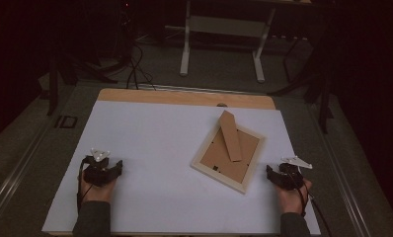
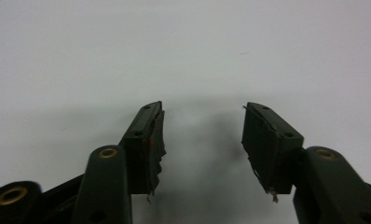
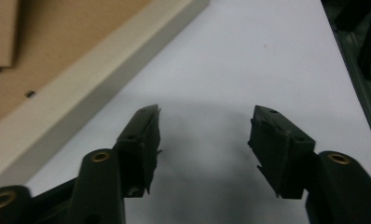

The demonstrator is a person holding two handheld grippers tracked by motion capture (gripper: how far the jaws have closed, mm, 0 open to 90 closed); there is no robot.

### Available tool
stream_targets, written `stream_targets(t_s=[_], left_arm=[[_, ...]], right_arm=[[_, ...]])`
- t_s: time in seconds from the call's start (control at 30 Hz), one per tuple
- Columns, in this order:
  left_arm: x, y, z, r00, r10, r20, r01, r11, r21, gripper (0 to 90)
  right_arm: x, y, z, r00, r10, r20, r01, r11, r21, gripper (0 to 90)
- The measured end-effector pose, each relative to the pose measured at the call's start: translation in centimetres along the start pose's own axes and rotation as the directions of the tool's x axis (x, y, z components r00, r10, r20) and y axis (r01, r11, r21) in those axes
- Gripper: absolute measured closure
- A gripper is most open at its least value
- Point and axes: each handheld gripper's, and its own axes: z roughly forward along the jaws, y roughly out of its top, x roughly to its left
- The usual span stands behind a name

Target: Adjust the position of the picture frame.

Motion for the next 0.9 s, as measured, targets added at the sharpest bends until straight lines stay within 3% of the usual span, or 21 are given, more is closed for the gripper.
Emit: stream_targets(t_s=[0.33, 0.6, 0.8, 0.9], left_arm=[[-1.1, 0.5, -0.8, 0.9945, 0.050, 0.092, -0.047, 0.9983, -0.035, 48.8], [-1.5, 0.8, -1.6, 0.9927, 0.090, 0.081, -0.085, 0.9943, -0.065, 53.2], [-1.7, 1.3, -1.6, 0.9896, 0.077, 0.122, -0.071, 0.9962, -0.051, 58.3], [-2.0, 1.6, -1.3, 0.9868, 0.089, 0.135, -0.085, 0.9958, -0.034, 61.3]], right_arm=[[-0.1, 0.8, -0.5, 0.9975, 0.019, -0.068, -0.023, 0.999, -0.047, 51.7], [0.6, 1.9, -0.6, 0.9933, 0.001, -0.116, -0.013, 0.995, -0.101, 53.8], [1.1, 2.5, -0.1, 0.9908, -0.012, -0.135, -0.002, 0.995, -0.104, 57.1], [1.1, 2.7, 0.1, 0.9861, 0.023, -0.165, -0.041, 0.993, -0.109, 58.2]])
